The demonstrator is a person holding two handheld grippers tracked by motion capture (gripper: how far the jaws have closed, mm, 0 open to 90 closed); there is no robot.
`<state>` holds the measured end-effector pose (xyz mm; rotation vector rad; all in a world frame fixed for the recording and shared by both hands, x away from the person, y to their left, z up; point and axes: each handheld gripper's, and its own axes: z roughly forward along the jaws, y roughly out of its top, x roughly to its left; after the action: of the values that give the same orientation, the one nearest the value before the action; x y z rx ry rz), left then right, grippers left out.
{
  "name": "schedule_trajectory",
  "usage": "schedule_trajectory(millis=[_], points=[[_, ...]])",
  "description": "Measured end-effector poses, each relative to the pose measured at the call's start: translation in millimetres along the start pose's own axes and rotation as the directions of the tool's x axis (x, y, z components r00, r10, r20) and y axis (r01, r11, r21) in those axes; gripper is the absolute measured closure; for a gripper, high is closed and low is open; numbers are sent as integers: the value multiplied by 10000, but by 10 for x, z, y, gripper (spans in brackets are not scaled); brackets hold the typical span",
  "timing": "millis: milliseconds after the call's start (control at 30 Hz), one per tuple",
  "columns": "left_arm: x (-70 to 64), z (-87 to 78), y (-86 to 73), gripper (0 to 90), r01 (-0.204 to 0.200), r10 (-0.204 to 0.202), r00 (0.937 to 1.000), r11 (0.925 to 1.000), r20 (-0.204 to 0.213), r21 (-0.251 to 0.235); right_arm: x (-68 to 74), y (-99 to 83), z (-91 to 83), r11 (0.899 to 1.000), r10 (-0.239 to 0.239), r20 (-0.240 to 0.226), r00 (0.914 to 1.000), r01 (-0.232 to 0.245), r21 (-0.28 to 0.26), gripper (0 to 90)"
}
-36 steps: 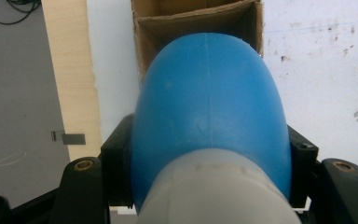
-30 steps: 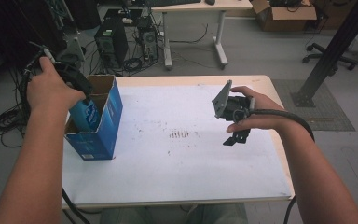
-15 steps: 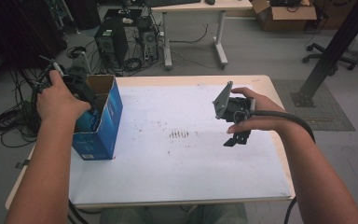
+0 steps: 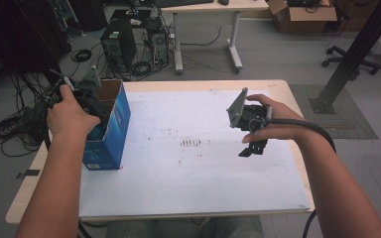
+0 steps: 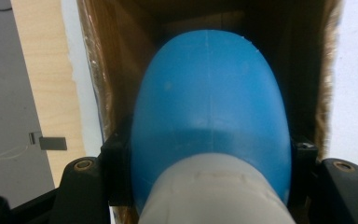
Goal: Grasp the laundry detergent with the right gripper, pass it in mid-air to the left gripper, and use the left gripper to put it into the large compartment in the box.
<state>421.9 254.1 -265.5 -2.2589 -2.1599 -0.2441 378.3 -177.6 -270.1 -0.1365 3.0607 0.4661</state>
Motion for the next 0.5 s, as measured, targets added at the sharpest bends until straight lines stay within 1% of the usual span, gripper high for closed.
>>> schedule_trajectory(millis=[233,500], points=[[4,96,6,380,-70,70,10000,9998,-3,160,3,-23,6,10000,33,-3,10000,-33,3,36],[5,164,3,380,-47,46,10000,9998,34,186,12,-31,16,10000,45,-25,10000,-45,43,37]])
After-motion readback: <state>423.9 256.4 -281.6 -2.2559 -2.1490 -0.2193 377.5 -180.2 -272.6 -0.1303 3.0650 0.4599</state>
